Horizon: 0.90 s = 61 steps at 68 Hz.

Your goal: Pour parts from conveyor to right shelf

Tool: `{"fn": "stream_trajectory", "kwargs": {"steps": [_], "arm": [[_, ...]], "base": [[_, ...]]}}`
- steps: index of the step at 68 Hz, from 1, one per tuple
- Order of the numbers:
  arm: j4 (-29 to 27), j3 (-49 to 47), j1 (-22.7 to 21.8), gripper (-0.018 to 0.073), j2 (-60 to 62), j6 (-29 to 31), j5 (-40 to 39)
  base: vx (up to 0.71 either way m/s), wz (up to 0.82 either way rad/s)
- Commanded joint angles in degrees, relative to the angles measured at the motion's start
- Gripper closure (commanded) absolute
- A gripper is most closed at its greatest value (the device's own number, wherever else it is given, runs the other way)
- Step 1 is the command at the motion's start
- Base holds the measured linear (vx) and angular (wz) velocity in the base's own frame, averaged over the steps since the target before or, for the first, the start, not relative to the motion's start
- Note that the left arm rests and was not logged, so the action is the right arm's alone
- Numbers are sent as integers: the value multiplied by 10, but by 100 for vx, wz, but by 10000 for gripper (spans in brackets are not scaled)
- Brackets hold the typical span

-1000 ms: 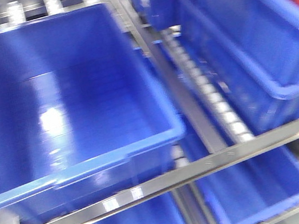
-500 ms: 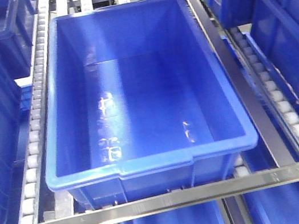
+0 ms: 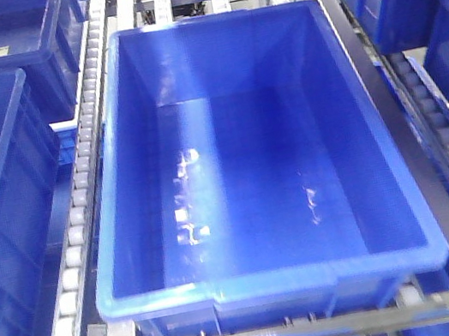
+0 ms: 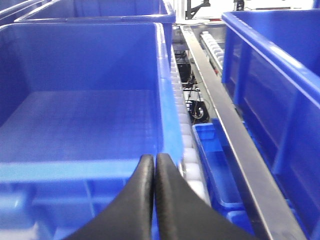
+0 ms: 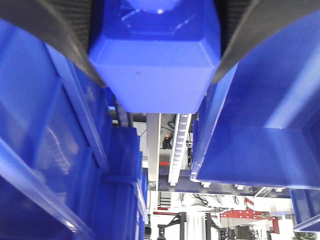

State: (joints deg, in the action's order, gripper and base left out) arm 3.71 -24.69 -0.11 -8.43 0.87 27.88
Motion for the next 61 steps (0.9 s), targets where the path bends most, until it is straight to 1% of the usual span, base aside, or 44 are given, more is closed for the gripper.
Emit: {"fn": "stream_trajectory", "kwargs": {"steps": [1, 36, 61], "arm": [[5, -16, 0, 565, -8, 2, -51], [5, -16, 0, 565, -8, 2, -51], [5, -16, 0, 565, -8, 2, -51]], "base": [[13, 5], [12, 1], [3, 0]]}}
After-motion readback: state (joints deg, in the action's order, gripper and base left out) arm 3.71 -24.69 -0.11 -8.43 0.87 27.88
